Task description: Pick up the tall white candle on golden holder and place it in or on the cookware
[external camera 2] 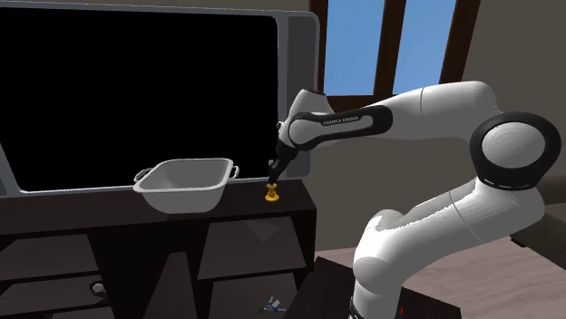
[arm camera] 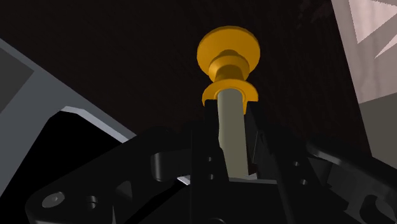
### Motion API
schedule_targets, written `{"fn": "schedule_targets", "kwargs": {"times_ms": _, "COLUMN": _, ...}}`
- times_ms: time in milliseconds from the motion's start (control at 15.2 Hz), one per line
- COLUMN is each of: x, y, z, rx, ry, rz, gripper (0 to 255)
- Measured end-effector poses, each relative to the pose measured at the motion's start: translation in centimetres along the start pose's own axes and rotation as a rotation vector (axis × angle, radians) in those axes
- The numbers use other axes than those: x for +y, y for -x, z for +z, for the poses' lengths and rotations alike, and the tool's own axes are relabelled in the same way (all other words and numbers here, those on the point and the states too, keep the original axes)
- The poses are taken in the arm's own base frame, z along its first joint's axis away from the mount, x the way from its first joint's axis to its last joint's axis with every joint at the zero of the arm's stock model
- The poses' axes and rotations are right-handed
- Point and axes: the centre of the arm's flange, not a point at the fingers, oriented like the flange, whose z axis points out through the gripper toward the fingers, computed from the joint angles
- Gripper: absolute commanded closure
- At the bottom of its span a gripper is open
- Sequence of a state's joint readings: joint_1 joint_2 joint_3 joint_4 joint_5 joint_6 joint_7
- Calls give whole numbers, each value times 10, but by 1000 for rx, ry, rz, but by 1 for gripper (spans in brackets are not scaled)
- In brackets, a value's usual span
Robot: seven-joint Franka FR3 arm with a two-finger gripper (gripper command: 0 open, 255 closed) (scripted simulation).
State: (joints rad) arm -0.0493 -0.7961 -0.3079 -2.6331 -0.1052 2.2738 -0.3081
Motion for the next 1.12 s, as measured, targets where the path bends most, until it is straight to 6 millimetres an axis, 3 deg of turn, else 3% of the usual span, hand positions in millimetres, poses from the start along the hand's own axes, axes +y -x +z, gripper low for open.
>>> {"fn": "schedule_targets", "kwargs": {"times_ms": 1122, "x": 1, "y": -37, "z": -81, "rx": 0, "ry": 0, "rz": 0, "gripper": 255}}
